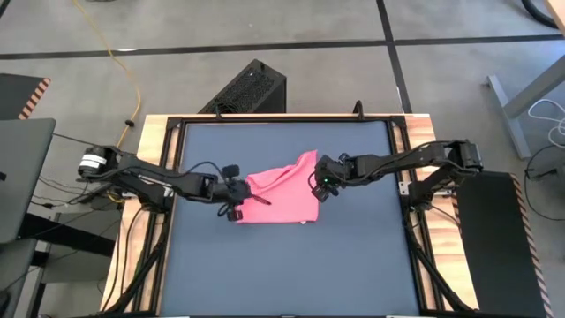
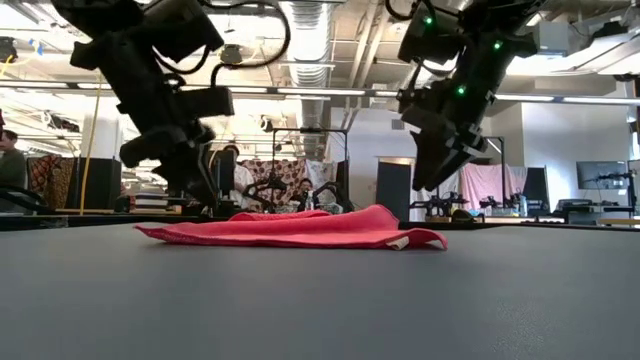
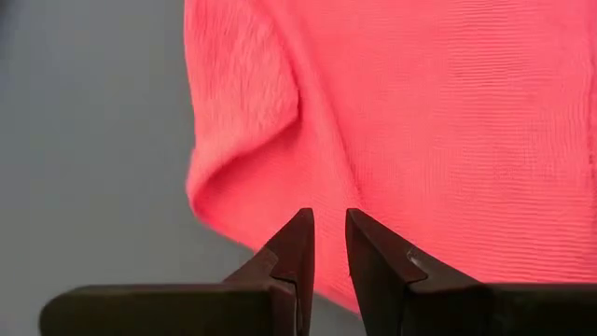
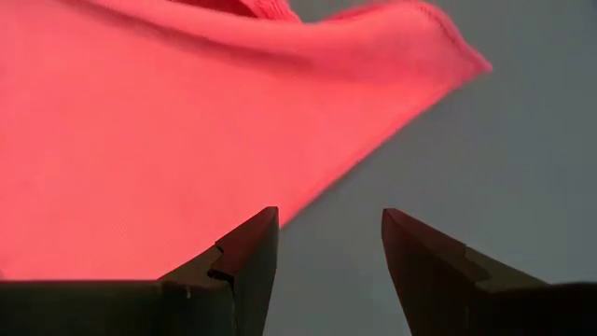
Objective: Roll towel
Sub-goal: Fold the pink towel
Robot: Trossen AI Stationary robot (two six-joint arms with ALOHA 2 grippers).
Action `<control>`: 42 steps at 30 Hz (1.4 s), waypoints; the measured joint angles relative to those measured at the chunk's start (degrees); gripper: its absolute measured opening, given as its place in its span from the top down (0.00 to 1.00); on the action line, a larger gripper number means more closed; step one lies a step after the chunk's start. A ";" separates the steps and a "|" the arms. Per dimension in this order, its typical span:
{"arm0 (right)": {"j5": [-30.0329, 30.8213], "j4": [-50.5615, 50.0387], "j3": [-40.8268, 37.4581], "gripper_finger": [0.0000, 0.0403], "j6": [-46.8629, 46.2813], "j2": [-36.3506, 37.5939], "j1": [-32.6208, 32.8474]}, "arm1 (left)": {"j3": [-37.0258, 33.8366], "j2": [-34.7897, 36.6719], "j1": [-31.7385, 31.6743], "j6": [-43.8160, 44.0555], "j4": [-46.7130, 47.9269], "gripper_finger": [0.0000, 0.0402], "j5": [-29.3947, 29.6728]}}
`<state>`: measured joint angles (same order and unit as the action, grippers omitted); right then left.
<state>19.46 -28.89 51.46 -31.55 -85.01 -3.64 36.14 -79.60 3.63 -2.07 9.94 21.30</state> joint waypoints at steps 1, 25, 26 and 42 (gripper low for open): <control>0.01 0.03 0.00 0.46 -0.15 0.00 0.00 | 0.00 -0.20 0.52 -3.68 -0.61 0.86 1.49; 3.06 0.62 0.00 0.46 -4.98 0.07 -0.26 | -0.02 -7.90 -6.59 -35.16 -14.55 0.86 -1.61; 3.07 0.57 0.00 0.46 -5.37 0.07 -0.26 | -0.04 -8.55 -6.57 -35.19 -14.28 0.86 -1.60; 3.08 0.64 0.00 0.46 -6.64 0.07 -0.26 | -0.04 -9.77 -6.88 -36.37 -18.56 0.86 0.16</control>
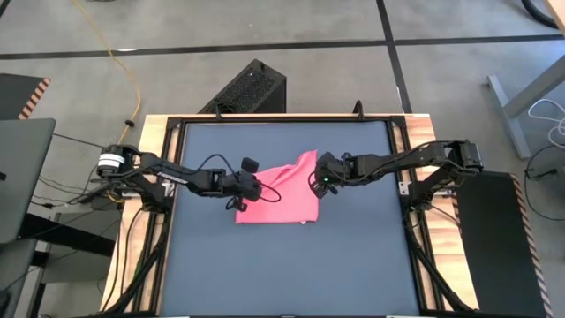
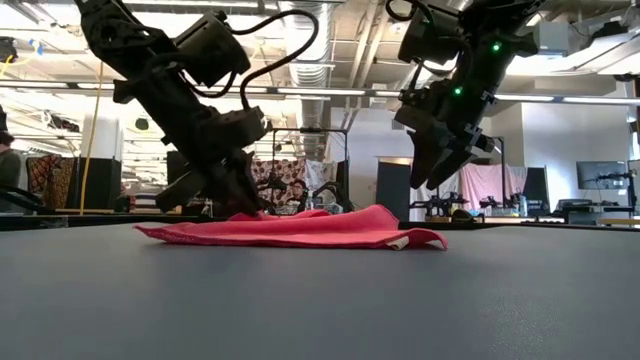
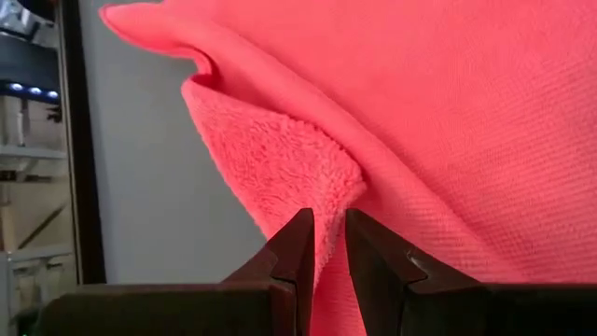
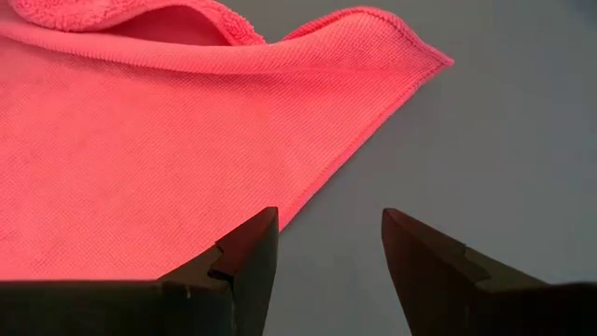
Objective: Roll towel
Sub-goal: Fold the pink towel
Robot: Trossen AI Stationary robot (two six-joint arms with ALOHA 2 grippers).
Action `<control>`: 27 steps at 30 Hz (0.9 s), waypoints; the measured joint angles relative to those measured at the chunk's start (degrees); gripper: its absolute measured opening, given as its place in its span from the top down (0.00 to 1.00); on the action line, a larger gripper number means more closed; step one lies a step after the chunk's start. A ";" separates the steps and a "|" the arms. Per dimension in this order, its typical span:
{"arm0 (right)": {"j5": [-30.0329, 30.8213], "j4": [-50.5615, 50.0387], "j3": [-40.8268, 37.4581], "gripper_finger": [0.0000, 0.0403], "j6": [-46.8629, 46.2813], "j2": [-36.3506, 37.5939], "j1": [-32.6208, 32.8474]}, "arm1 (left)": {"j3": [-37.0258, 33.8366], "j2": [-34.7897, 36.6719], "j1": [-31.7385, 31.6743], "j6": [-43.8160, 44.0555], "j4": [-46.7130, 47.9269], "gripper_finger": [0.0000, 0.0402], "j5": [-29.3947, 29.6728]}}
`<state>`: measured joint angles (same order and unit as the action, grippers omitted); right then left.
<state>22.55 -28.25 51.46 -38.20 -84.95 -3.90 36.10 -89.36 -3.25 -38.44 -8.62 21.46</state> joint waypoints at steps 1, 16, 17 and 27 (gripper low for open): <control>0.00 0.00 0.00 0.46 0.00 0.00 0.00 | 0.00 -0.01 0.00 0.01 -0.01 0.86 -0.55; -0.04 -0.02 0.00 0.46 0.04 0.00 0.00 | 0.00 -0.01 -2.78 5.08 1.40 0.92 -1.68; -0.04 -0.02 0.00 0.46 0.04 0.00 0.00 | 0.00 -0.01 -3.00 4.95 1.74 0.93 -1.73; -0.09 -0.04 0.00 0.46 -0.27 0.00 0.00 | 0.00 -0.01 -3.69 4.51 2.29 0.99 -2.40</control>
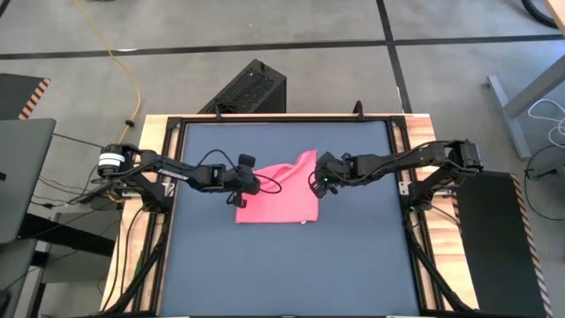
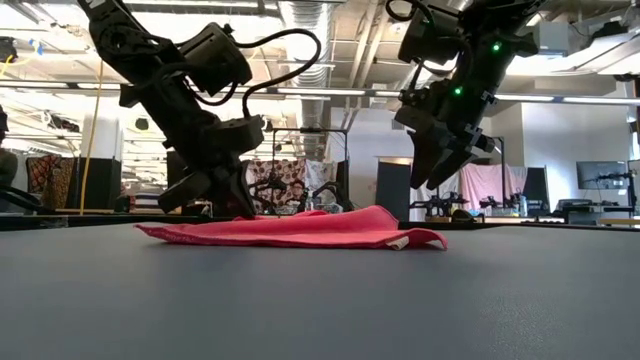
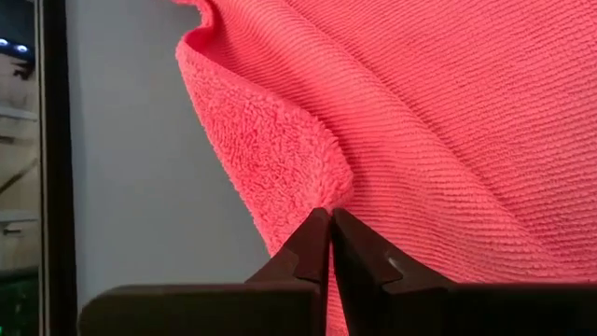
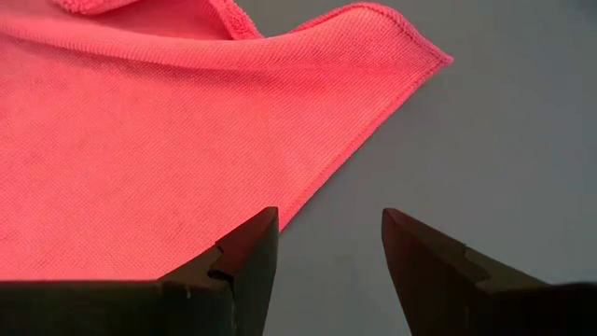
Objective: Roll towel
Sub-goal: Fold the pink towel
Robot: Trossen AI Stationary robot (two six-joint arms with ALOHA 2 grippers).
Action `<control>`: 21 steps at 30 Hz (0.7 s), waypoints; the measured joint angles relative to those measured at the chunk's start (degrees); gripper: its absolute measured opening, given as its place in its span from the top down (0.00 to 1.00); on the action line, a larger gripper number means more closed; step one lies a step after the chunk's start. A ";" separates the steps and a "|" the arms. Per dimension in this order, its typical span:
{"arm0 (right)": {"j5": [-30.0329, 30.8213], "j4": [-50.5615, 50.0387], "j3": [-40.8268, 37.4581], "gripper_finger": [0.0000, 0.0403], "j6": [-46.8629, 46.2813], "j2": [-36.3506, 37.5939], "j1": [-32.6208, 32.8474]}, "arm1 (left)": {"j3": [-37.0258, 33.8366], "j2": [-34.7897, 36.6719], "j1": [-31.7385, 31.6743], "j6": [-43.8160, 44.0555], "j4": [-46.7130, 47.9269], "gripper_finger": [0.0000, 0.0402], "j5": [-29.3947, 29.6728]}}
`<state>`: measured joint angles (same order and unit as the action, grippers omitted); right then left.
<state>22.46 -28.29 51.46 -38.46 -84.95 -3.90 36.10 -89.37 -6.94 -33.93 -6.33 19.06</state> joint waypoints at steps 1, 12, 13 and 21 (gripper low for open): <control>0.00 0.01 0.00 0.46 -0.10 0.00 0.00 | 0.00 0.01 0.02 -0.04 0.01 0.99 -0.04; 0.00 0.02 0.00 0.46 -0.74 0.00 0.00 | 0.00 -0.02 -0.97 0.04 1.77 0.97 -6.77; 0.00 0.02 0.00 0.46 -0.74 0.00 0.00 | 0.00 -0.07 -1.41 0.80 1.94 0.96 -7.28; 0.00 0.01 0.00 0.46 -0.73 0.00 0.00 | -0.02 -0.66 -3.19 5.42 3.21 0.73 -7.40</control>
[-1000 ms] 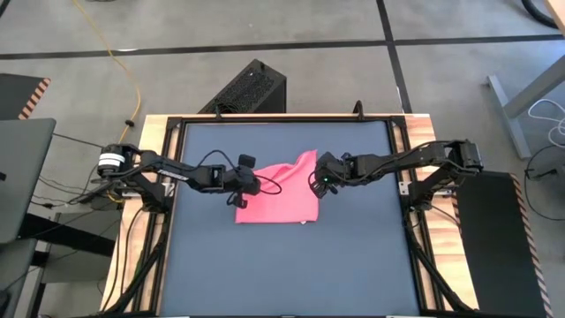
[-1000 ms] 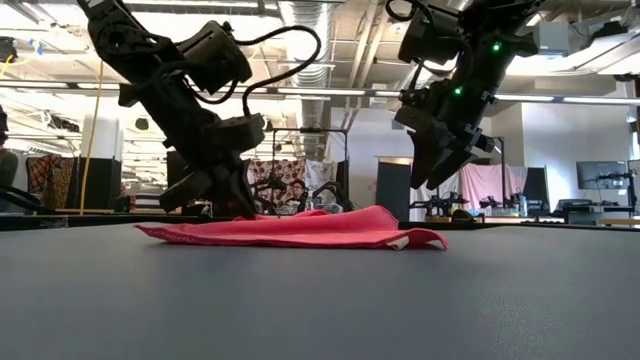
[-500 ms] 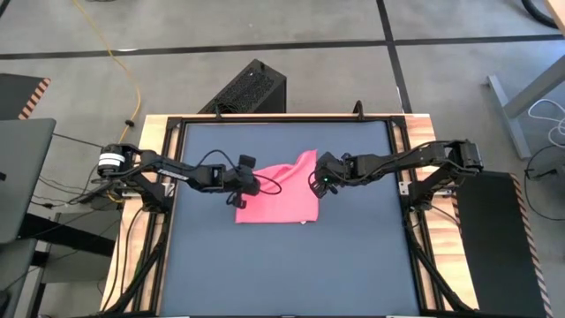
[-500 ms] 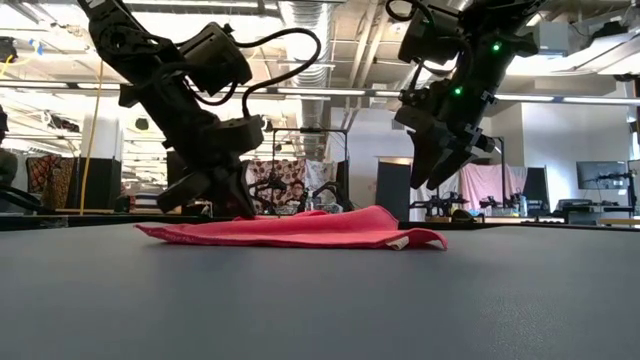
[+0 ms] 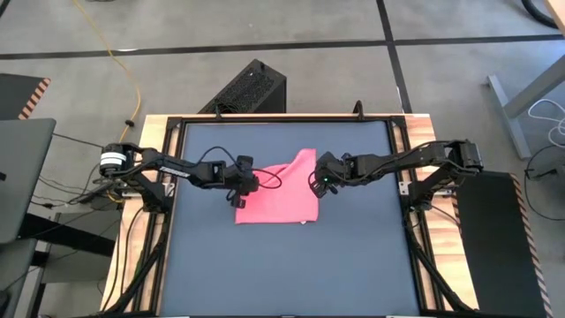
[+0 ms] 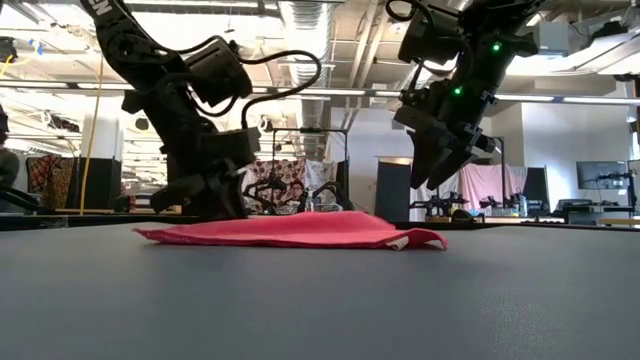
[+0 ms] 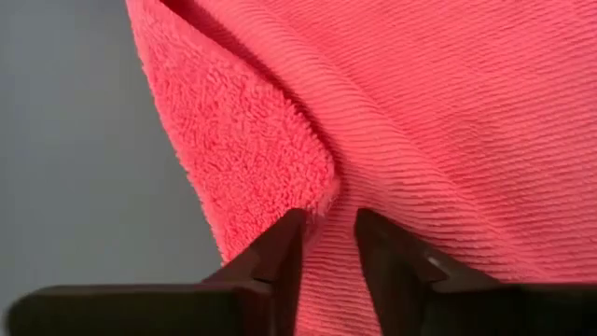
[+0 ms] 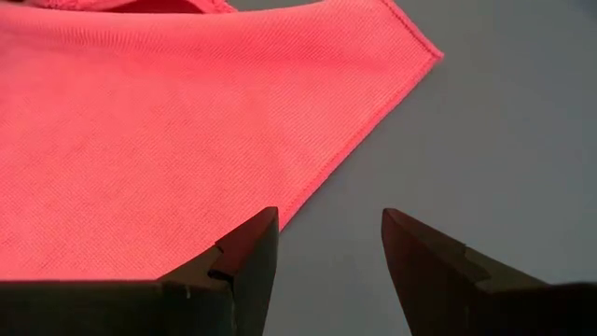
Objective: Roll towel
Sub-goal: Fold the pink towel
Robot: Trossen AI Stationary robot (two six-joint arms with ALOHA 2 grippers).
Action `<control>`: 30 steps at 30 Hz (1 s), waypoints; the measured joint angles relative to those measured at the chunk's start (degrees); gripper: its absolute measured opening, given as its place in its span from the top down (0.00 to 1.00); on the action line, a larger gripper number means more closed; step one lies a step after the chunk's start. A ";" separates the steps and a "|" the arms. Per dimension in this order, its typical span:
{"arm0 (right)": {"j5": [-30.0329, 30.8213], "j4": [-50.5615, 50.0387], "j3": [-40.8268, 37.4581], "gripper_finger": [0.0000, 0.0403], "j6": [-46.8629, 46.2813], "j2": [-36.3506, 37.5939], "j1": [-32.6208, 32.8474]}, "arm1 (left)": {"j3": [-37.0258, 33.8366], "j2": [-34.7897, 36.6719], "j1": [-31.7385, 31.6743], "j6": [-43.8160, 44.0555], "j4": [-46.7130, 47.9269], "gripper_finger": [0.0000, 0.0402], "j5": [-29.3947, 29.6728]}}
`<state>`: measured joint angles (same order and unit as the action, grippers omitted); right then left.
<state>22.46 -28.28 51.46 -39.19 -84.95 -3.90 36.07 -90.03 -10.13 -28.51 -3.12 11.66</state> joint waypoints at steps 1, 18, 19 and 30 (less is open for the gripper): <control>0.00 -0.05 0.00 0.46 0.01 0.00 0.00 | 0.00 0.07 0.12 -0.57 -0.05 0.70 0.71; -0.03 -0.03 0.00 0.46 0.18 0.00 0.00 | 0.00 -0.06 1.14 -7.05 -1.61 0.58 10.05; -0.04 -0.03 0.00 0.46 0.18 0.00 0.00 | 0.00 -0.06 1.14 -7.06 -1.85 0.58 10.05; -0.02 -0.03 0.00 0.46 0.17 0.00 -0.04 | 0.00 -0.08 1.14 -6.42 -4.35 0.58 7.84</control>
<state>22.44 -28.32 51.46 -39.03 -84.95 -3.95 36.07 -90.11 -8.99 -34.93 -7.47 19.50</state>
